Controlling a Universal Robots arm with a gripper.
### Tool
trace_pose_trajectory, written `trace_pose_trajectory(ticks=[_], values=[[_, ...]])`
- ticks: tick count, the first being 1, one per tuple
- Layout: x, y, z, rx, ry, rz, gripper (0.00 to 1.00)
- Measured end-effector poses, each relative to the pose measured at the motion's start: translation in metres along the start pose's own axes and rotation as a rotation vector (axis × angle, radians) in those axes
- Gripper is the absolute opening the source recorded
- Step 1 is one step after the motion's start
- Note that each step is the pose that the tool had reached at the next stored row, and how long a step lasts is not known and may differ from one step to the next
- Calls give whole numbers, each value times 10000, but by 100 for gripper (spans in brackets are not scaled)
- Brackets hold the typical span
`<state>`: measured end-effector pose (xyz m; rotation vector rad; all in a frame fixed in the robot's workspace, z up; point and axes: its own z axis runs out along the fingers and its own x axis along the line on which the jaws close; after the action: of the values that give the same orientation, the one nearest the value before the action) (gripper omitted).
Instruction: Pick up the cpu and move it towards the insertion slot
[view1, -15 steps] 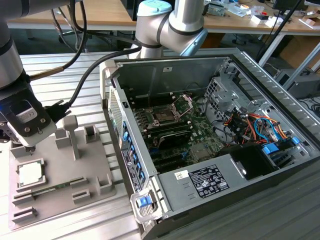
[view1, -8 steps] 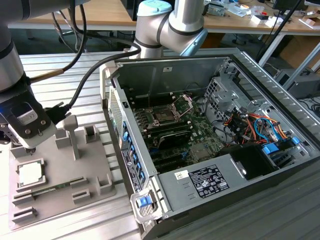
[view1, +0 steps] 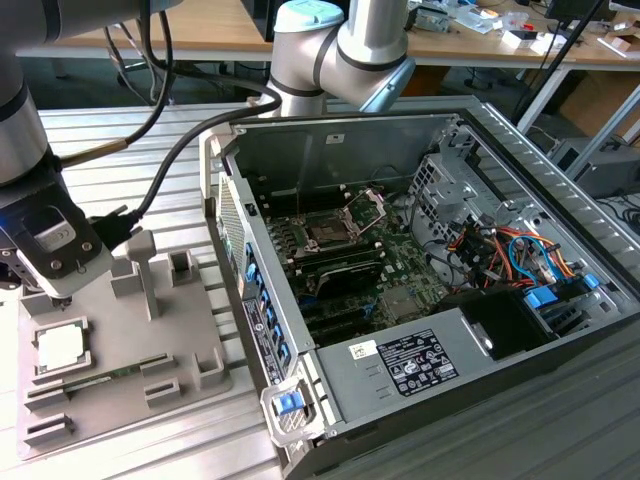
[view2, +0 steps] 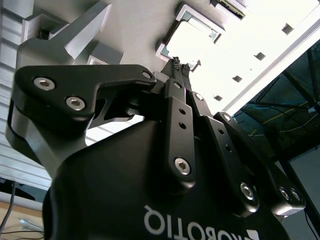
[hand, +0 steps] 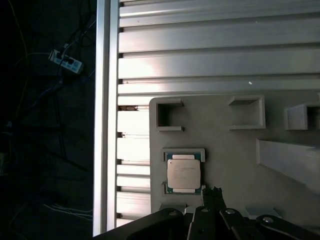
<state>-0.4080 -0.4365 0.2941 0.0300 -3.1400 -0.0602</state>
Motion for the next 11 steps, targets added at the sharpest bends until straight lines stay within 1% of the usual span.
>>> trace_pose_trajectory(ticks=[11], values=[[3,-1,20,0,0,0,11]])
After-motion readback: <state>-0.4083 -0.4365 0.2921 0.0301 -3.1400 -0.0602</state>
